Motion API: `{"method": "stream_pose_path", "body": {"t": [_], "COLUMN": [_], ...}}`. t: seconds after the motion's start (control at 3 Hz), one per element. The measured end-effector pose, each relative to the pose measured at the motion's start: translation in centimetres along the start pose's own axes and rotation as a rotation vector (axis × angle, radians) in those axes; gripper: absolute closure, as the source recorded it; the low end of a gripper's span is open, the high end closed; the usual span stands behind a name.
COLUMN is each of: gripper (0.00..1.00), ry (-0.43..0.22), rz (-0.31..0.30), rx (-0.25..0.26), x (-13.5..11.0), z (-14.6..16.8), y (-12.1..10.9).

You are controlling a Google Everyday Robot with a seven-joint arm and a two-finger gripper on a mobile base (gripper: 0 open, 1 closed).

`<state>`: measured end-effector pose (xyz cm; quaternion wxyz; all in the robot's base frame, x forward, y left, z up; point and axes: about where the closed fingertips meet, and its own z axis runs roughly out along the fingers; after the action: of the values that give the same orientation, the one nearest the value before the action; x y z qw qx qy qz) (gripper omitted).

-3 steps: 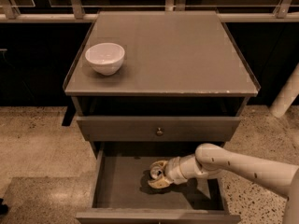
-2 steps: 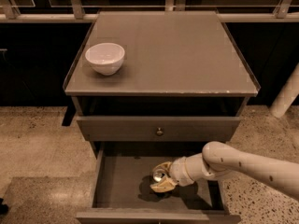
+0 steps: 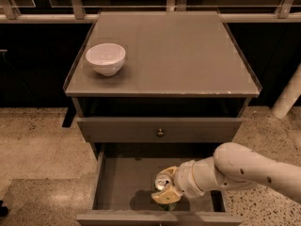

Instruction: Pick green can from middle drawer and place on counter

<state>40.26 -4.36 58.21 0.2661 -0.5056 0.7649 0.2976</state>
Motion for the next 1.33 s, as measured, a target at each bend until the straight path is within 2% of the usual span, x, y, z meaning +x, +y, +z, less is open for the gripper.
{"method": "stream_pose_path", "body": {"t": [0.33, 0.67, 1.0, 1.33], "gripper": [1.0, 1.0, 1.0, 1.0], "ry": [0.022, 0.022, 0.073, 0.141], "rz": [-0.052, -0.052, -0.077, -0.126], "rx": [0.061, 0.061, 0.074, 0.099], "x": [-2.3, -2.3, -4.4, -9.6], "z": [-2.4, -2.4, -4.5, -8.6], "y": [-0.2, -0.2, 0.5, 3.6]}}
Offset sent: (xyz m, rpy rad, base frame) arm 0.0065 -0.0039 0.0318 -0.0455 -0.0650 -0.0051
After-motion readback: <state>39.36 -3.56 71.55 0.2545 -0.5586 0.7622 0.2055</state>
